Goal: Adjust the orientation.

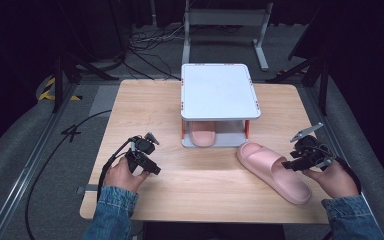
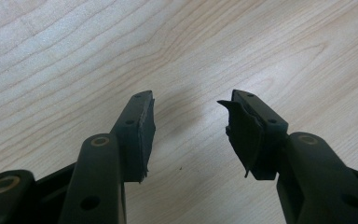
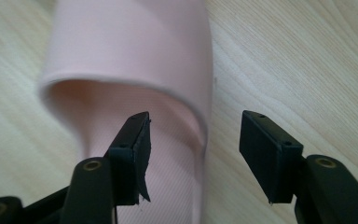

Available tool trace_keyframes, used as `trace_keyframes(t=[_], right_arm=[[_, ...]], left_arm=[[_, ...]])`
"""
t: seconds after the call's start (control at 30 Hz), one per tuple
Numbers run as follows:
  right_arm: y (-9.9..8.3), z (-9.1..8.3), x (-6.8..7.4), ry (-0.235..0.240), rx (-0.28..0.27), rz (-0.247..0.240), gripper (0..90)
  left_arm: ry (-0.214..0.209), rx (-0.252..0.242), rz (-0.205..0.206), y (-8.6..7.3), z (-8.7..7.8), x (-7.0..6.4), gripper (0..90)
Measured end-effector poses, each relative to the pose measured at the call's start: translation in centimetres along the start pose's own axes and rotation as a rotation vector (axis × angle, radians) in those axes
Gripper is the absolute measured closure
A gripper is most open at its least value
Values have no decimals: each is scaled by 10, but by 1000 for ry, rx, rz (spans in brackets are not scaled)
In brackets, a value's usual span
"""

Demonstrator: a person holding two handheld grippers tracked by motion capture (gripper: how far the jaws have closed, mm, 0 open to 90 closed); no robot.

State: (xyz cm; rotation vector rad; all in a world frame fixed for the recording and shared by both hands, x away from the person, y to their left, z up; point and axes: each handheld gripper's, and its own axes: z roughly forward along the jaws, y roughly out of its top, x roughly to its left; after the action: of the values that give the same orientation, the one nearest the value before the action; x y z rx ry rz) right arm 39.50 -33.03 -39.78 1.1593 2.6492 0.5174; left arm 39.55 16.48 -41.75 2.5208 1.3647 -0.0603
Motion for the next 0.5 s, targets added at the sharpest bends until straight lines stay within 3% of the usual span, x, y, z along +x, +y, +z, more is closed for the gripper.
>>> trace_keyframes(t=[0.23,0.4,0.5], right_arm=[[3,23,-8,36,62,23,647],[5,20,-2,22,48,55,771],[5,16,1,31,43,71,785]], left_arm=[[-5,-3,-16,-2,1,1,509],[-6,-5,-10,-1,1,1,510],[-9,-6,-16,-1,0,2,510]])
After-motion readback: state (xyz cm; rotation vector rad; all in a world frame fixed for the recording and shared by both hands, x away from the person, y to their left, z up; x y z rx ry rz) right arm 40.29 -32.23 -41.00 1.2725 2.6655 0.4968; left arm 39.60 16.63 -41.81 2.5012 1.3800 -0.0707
